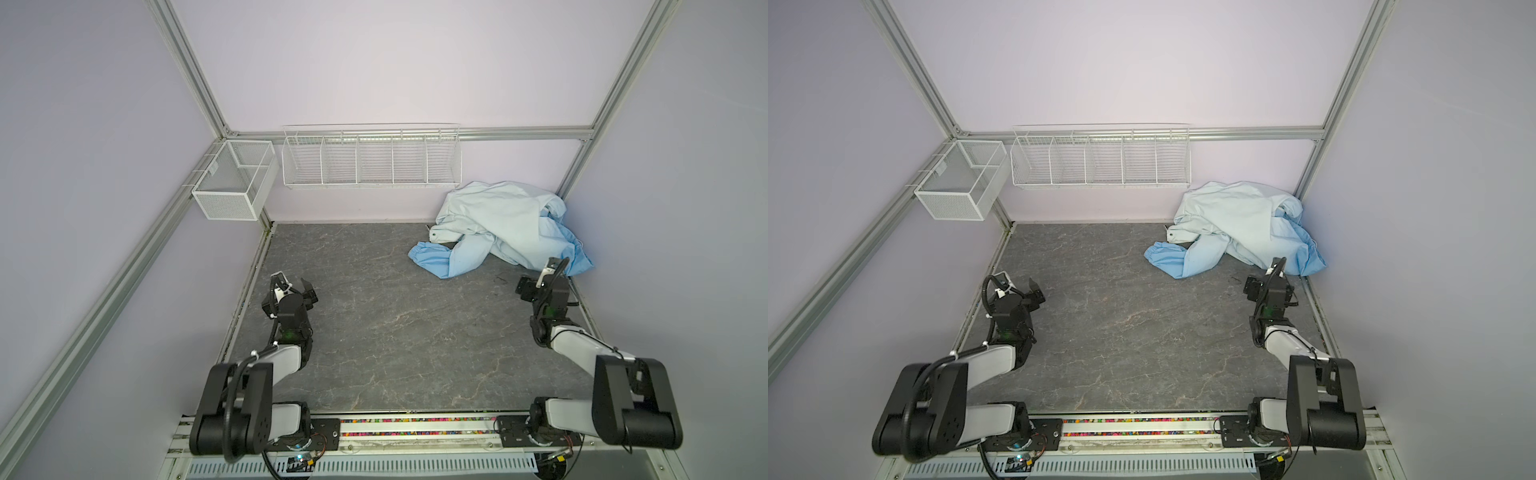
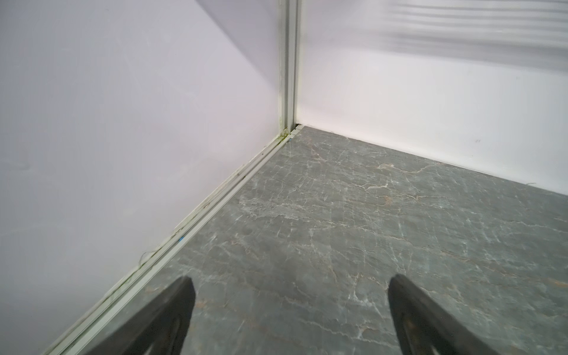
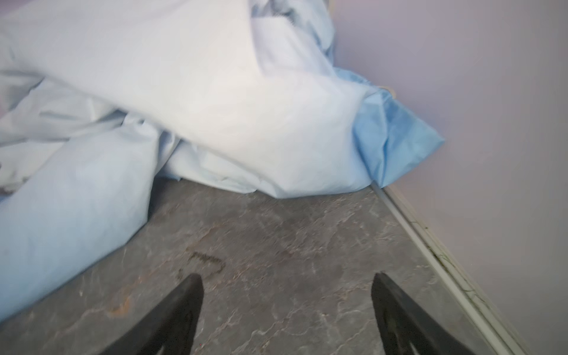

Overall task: Zip up the jacket
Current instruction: 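Reach the right gripper toward the crumpled blue jacket while the left arm rises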

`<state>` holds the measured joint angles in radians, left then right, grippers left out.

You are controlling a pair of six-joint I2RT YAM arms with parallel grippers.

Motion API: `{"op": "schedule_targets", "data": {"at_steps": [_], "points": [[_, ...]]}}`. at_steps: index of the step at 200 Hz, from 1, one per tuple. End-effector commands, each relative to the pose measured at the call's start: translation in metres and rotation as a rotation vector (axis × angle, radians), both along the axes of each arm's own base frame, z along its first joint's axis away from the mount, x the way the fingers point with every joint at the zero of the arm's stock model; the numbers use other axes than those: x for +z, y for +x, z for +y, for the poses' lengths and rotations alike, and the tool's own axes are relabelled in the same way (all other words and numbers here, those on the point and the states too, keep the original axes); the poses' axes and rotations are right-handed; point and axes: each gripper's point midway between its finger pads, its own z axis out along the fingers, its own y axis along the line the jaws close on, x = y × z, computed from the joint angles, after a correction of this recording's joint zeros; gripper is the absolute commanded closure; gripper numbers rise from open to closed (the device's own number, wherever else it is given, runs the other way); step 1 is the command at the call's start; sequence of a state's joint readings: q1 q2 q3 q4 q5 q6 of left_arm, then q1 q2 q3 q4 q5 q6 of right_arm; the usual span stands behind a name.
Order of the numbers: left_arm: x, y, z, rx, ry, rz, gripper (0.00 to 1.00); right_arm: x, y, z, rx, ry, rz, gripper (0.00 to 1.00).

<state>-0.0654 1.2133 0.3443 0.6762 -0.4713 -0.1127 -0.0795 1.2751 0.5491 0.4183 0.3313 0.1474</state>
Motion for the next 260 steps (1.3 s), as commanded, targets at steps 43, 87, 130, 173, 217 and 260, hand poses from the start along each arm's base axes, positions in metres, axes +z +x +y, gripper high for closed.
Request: {"op": "schedule_targets", "data": {"at_steps": [43,87,130,173,217,260], "points": [[0.095,-0.043,-0.003,0.01,-0.198,0.003,0.01,0.045,-0.039,0.016,-0.012,0.313,0.271,0.11],[0.149,-0.075,-0.012,-0.04,-0.344,-0.094,0.01,0.079,-0.057,0.016,-0.037,0.328,0.263,0.11],[0.174,-0.087,-0.019,-0.056,-0.486,-0.14,0.01,0.082,-0.073,0.023,-0.142,0.575,0.26,0.11],[0.195,-0.091,-0.018,-0.062,-0.554,-0.247,0.01,0.097,-0.064,0.044,-0.017,0.638,0.261,0.0],[0.18,-0.053,-0.024,-0.032,-0.619,-0.097,0.01,0.104,-0.047,0.065,0.067,0.723,0.261,0.04],[0.158,-0.015,-0.049,-0.124,-0.673,0.033,0.01,0.09,-0.027,0.096,0.091,0.735,0.333,0.06]]}}
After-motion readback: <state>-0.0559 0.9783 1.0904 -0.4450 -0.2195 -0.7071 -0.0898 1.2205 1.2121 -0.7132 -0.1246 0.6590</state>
